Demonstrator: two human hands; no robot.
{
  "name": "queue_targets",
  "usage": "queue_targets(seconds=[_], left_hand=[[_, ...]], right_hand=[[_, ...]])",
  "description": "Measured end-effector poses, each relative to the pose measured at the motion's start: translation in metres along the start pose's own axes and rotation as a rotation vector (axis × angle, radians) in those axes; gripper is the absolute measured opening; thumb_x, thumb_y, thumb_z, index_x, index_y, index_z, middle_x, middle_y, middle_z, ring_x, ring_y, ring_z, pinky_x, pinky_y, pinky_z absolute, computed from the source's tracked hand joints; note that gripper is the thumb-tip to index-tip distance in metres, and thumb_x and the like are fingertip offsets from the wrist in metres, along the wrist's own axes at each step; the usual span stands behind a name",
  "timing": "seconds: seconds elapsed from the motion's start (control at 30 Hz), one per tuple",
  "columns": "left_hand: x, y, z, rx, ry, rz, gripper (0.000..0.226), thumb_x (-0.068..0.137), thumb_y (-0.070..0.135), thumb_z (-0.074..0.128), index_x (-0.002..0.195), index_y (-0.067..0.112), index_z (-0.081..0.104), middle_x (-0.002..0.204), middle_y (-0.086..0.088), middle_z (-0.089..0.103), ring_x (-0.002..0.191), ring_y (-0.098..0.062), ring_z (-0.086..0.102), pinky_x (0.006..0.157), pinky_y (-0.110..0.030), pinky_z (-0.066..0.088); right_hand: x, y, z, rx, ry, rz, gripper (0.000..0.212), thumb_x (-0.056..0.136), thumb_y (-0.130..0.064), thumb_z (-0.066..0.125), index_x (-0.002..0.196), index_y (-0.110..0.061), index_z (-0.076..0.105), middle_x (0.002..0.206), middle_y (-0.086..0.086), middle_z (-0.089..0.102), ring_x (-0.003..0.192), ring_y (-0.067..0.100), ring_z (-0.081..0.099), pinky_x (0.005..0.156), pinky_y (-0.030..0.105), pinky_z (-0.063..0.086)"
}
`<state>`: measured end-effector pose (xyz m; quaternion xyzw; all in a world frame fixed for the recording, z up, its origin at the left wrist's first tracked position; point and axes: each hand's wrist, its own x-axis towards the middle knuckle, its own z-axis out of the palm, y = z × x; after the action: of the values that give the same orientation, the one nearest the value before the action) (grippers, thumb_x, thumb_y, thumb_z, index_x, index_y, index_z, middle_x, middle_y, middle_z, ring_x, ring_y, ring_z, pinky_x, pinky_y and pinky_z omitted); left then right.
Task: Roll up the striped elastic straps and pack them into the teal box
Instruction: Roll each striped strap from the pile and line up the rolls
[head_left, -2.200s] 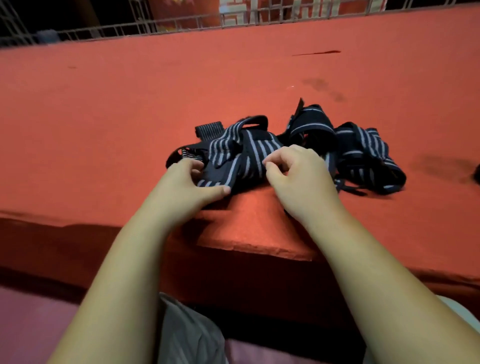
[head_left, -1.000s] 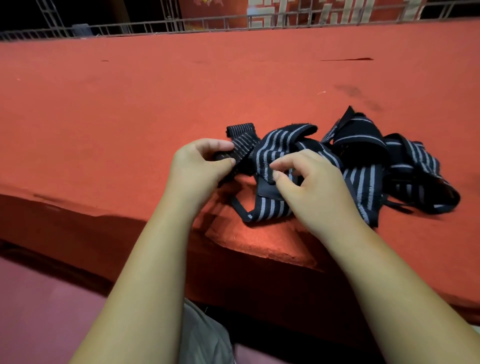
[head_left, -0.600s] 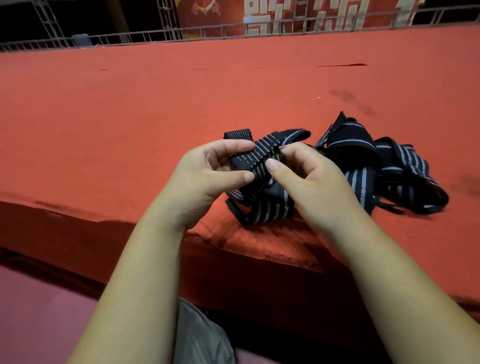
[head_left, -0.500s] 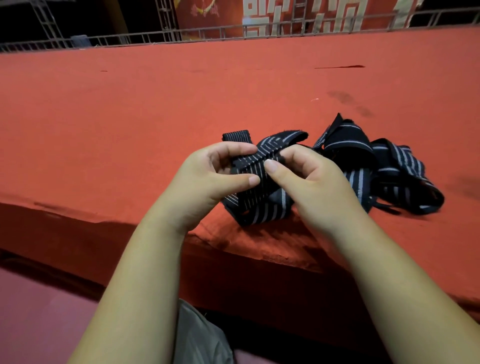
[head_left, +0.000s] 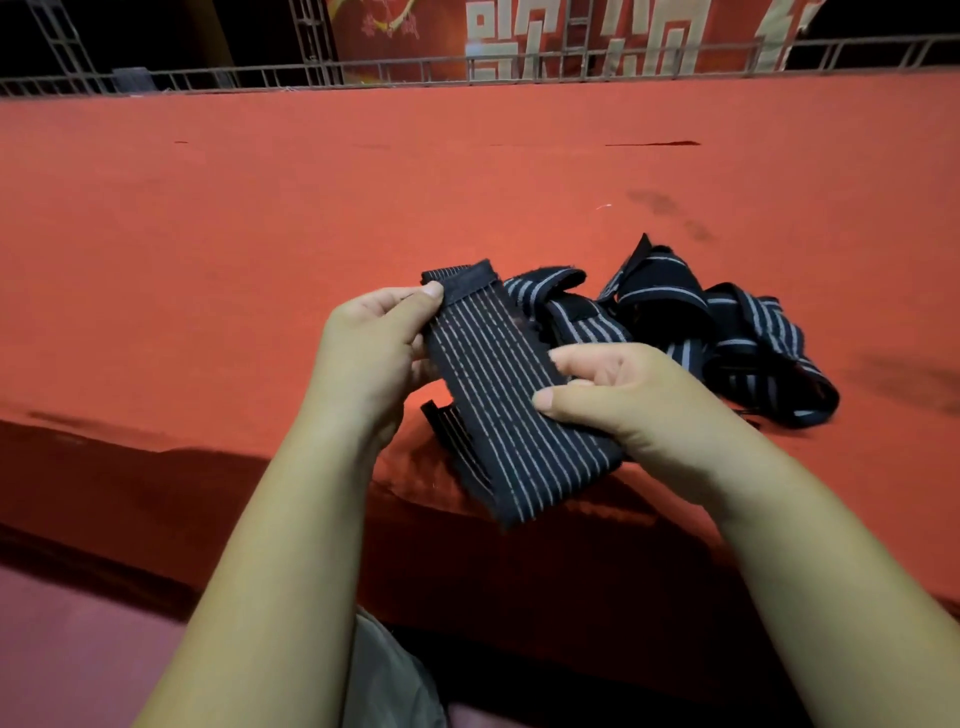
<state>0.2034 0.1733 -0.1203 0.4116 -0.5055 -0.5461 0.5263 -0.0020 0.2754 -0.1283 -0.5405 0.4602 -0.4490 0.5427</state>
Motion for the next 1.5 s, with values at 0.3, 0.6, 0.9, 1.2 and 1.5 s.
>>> queue_targets(seconds=[0.3,0.6,0.9,1.2,1.5], left_hand=[[-0.008,-0.004,0.021,0.076,-0.191,-0.024,0.011,0.1,0.019,0.076,0.102,0.009,0.081,0.086,-0.012,0.079,0.07,-0.024,0.069,0.06,-0.03,0.055],[0.023,-0.024,0.005,0.448,-0.079,0.039,0.023,0.107,0.034,0.065,0.1,0.018,0.08,0.092,-0.002,0.082,0.072,-0.015,0.071,0.062,-0.035,0.059],[0.062,-0.068,-0.015,0.979,0.006,0.213,0.031,0.095,0.008,0.07,0.121,0.024,0.069,0.125,0.0,0.072,0.119,-0.023,0.066,0.104,-0.036,0.05],[0.071,-0.083,-0.014,1.215,-0.085,0.396,0.036,0.093,0.0,0.064,0.115,0.02,0.086,0.145,0.007,0.063,0.129,-0.031,0.05,0.113,-0.035,0.04],[0.072,-0.076,-0.017,0.724,-0.133,0.128,0.06,0.087,-0.01,0.051,0.126,0.032,0.07,0.128,0.012,0.074,0.125,-0.007,0.066,0.116,-0.035,0.048]], right_hand=[[-0.004,0.008,-0.009,-0.158,0.137,-0.015,0.048,0.103,-0.051,0.064,0.11,-0.005,0.078,0.109,0.021,0.078,0.09,0.028,0.065,0.081,0.045,0.051],[0.008,0.014,-0.008,-0.18,0.378,-0.036,0.044,0.1,-0.046,0.07,0.072,-0.014,0.06,0.071,0.01,0.064,0.068,0.022,0.056,0.072,0.047,0.047],[0.019,0.017,-0.009,-0.37,0.505,-0.054,0.055,0.09,-0.059,0.067,0.093,-0.004,0.063,0.083,0.026,0.069,0.065,0.033,0.063,0.077,0.069,0.058],[0.024,0.02,-0.01,-0.424,0.506,-0.08,0.036,0.103,-0.04,0.068,0.089,-0.007,0.064,0.077,0.025,0.063,0.056,0.021,0.055,0.054,0.03,0.044],[0.022,0.019,-0.009,-0.396,0.466,-0.106,0.032,0.102,-0.043,0.068,0.094,-0.012,0.069,0.084,0.029,0.064,0.062,0.021,0.05,0.064,0.041,0.044]])
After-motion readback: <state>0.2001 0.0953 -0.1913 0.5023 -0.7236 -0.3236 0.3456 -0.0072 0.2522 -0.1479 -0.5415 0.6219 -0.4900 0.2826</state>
